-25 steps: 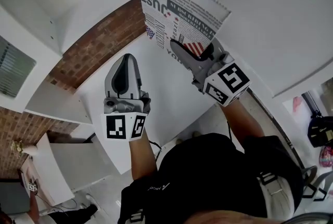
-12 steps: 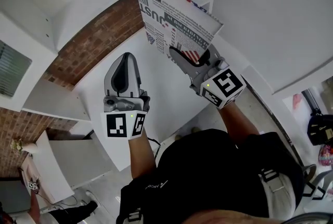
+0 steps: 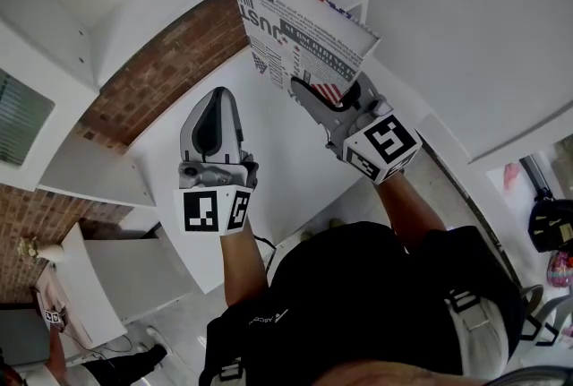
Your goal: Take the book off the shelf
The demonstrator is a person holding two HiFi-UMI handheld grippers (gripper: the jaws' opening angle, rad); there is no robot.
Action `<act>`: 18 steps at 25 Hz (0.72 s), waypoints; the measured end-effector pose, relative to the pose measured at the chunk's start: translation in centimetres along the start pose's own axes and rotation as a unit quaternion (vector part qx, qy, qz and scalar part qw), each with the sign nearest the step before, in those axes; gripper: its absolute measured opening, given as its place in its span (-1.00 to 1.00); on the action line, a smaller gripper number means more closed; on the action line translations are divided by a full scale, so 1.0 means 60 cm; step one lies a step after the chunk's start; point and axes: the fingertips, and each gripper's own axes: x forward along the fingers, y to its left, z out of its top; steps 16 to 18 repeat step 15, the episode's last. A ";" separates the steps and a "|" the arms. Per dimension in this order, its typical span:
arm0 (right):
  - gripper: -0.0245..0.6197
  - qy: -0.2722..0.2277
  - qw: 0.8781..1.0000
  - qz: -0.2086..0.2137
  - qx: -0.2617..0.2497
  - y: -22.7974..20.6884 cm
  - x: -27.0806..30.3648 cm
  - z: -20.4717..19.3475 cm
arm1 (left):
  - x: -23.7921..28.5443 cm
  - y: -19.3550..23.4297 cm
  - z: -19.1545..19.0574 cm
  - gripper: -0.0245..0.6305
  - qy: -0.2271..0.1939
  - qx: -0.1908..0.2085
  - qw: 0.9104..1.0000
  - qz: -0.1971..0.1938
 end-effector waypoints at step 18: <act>-0.43 0.002 1.000 0.001 -0.004 0.006 -0.008 0.002 | -0.011 -0.005 0.001 -0.93 0.000 0.002 1.000 0.002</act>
